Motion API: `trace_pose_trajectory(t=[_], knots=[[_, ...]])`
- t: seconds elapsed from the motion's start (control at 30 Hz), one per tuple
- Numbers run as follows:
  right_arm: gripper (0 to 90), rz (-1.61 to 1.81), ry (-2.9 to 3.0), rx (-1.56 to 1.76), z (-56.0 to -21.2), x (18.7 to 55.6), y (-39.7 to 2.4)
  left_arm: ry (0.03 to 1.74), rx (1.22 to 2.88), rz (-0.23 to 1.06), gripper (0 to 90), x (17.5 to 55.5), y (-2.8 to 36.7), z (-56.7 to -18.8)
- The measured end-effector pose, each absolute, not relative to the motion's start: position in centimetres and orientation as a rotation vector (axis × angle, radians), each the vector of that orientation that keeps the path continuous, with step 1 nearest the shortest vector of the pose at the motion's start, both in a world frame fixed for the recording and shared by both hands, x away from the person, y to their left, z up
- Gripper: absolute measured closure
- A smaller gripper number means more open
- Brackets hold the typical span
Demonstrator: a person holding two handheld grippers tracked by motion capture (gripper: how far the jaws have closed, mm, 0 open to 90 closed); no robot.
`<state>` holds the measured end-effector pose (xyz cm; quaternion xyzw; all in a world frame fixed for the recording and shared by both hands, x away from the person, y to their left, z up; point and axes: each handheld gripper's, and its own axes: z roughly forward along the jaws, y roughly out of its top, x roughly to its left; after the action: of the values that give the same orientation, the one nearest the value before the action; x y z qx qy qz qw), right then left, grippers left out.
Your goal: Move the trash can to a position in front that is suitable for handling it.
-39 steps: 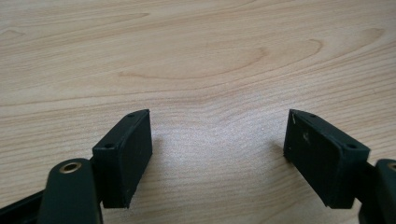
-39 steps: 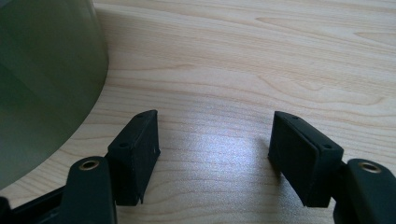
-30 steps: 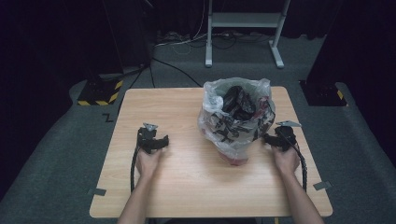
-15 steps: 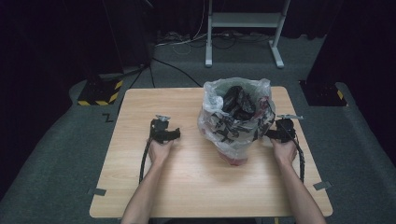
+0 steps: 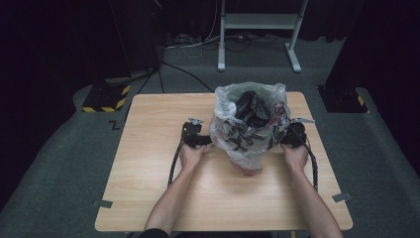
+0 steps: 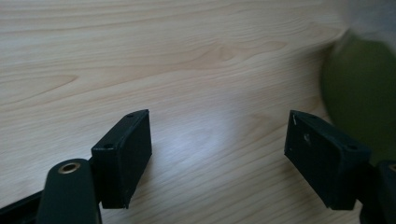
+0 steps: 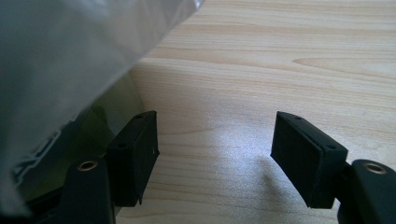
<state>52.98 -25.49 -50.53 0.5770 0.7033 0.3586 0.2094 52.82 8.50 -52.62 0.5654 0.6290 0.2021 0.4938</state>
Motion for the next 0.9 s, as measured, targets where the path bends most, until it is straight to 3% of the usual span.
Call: trace_pose_trajectory(t=[0.9], knots=[[32.6,1.075,2.03,1.485,-50.6,52.1,-24.7,1.448,1.421,0.449,24.7,52.3,6.9,-51.9]])
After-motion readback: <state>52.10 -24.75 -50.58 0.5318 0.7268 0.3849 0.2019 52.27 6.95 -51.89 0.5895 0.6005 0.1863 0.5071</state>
